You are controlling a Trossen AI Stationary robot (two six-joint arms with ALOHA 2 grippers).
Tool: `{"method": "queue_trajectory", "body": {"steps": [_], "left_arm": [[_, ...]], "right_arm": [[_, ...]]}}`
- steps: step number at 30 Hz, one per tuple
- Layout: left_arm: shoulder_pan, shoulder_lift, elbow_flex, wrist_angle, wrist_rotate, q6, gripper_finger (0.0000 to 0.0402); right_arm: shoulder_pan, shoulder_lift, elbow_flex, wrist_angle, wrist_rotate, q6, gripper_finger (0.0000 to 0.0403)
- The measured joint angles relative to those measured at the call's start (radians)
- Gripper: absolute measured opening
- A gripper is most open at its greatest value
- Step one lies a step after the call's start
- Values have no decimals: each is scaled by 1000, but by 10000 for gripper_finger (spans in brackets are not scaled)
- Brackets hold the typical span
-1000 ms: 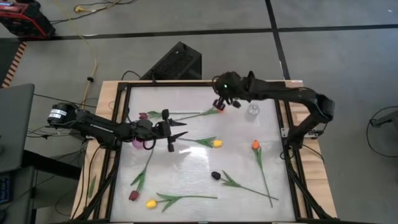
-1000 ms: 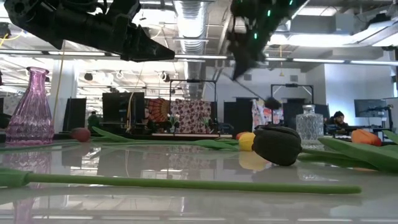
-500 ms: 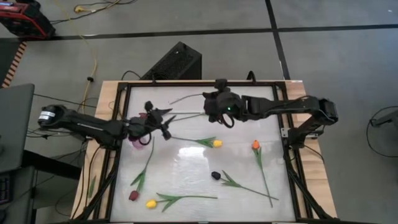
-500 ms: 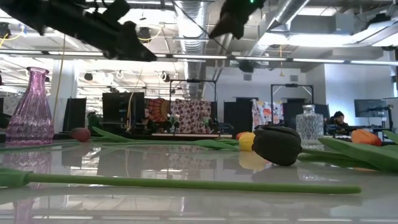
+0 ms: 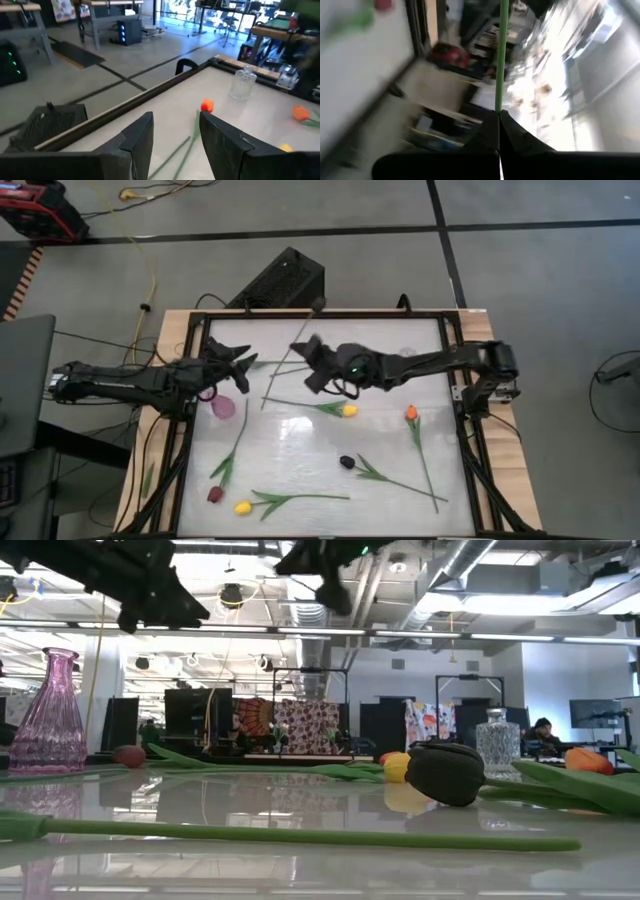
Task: Sort flowers into vase by color
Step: Put the top black tulip into the purple vase
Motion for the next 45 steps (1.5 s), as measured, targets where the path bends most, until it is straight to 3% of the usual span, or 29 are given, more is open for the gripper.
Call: {"method": "queue_trajectory", "body": {"steps": [4,9,17,23,27,45], "left_arm": [[32,-84,9,-24,-10,17,149],[119,-160,121,-202,-112,-3,149],[251,-185,310,-452,-145,-52,149],[261,-184,336,-522,-144,-54,149],[261,-184,336,-558,-146,-43,149],[261,-184,336,-577,-156,4,149]], "right_arm": [[-1,123,2,283,-44,-338,17],[-20,292,129,507,-131,-525,17],[-56,551,499,510,-130,-582,17],[-69,688,692,487,-136,-639,17],[-83,738,720,449,-211,-683,17],[-56,752,716,349,-350,-687,17]]}}
